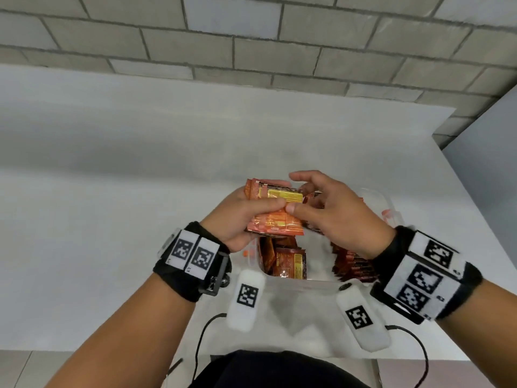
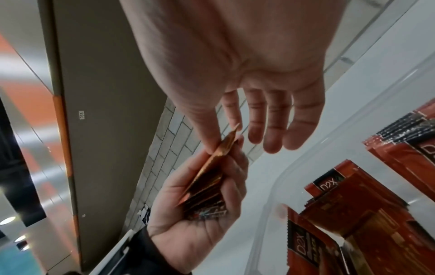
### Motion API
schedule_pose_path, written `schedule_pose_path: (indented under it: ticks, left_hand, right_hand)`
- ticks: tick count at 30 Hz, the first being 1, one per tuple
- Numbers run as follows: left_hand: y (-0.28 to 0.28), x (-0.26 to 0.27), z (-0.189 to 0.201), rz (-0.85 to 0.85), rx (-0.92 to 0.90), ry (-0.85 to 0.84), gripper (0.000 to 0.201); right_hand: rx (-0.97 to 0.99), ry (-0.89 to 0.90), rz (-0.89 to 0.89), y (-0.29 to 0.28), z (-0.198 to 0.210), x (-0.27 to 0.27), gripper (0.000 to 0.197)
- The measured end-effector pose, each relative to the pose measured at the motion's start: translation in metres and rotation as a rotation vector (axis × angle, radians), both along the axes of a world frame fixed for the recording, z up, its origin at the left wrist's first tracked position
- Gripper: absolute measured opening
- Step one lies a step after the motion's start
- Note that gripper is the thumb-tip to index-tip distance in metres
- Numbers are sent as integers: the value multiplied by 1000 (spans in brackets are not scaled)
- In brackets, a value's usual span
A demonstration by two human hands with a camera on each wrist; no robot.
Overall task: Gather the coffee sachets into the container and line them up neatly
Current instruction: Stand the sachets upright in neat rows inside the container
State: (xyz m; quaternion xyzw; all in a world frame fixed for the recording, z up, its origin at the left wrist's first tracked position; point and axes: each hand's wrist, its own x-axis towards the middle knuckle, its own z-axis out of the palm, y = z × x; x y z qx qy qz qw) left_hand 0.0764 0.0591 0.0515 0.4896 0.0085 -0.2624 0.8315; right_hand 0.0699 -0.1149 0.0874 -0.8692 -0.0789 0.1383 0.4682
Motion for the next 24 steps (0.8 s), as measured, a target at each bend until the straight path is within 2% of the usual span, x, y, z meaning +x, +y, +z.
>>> schedule_pose_path:
  ticks: [3, 7, 9, 11, 13, 15, 18, 22, 24]
  left_hand:
    - [-13, 1, -3, -49, 9, 6, 29]
    - [-18, 6, -10, -33, 63, 65, 54]
    - [-19, 7, -10, 14, 3, 111, 51]
    - [-22, 7, -8, 63, -82, 137, 41]
    - [-24, 8, -9, 91, -164, 124, 42]
    - [-27, 11, -9, 115, -189, 107, 47]
    - [-28, 12, -9, 138, -201, 83, 48]
    - [-32, 13, -10, 162, -175, 49, 55]
    - [-34, 13, -9, 148, -174, 22, 53]
  right_hand:
    - [40, -36, -61, -8, -3, -1, 31]
    - [113, -257, -245, -23, -5, -3, 19]
    - [95, -370, -222, -27, -3, -6, 20]
    - [-45, -394, -88, -28, -6, -11, 20]
    - [-161, -327, 55, -28, -11, -15, 19]
    - [-133, -295, 74, -31, -12, -17, 24]
    - [10, -263, -112, -32, -7, -14, 27]
    - [239, 68, -229, -25, -11, -12, 31]
    - [319, 121, -242, -23, -13, -12, 27]
